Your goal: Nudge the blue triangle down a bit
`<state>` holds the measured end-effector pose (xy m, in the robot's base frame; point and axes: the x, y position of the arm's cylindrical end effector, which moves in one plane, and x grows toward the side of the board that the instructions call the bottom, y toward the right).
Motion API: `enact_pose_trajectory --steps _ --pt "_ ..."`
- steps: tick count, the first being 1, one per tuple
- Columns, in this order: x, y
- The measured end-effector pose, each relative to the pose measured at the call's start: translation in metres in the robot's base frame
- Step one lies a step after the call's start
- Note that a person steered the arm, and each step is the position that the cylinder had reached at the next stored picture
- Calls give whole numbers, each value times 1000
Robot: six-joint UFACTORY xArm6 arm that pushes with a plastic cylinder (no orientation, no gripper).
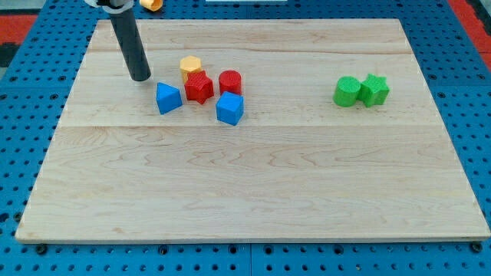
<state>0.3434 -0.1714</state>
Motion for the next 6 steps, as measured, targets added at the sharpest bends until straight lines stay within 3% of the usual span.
enact_pose_trajectory --steps 3,6 --pt "21 84" --pt "11 25"
